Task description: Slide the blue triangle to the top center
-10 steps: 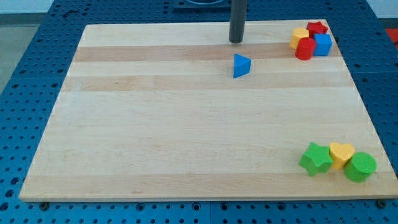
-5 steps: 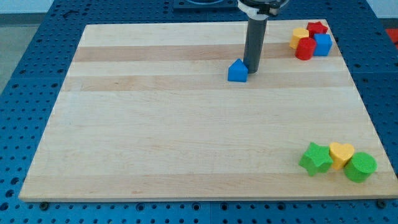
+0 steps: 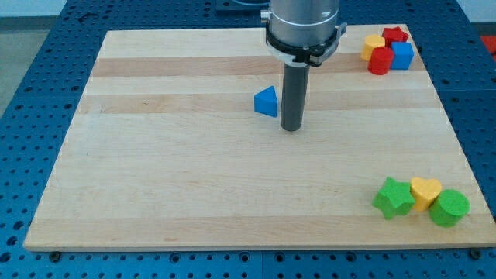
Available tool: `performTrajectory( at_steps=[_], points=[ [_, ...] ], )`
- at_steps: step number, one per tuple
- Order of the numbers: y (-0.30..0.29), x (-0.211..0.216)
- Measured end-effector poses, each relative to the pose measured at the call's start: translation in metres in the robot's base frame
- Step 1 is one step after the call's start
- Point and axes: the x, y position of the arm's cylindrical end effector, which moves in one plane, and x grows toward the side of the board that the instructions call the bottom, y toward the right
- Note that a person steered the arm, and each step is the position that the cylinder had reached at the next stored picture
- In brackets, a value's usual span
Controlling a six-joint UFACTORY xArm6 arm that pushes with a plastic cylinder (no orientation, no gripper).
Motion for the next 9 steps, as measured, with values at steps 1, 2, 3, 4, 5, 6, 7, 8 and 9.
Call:
performTrajectory(
  at_steps=[1,2,3,4,5,6,7,8,9],
  points=[
    [-0.003,0.0],
    [-0.033,-0.05],
    [-0.034,-0.053],
    [-0.035,-0.072],
    [-0.035,-0.109],
    [-0.035,-0.109],
    [-0.031,-0.109],
    [-0.028,-0.091],
    [-0.032,-0.08]
  ],
)
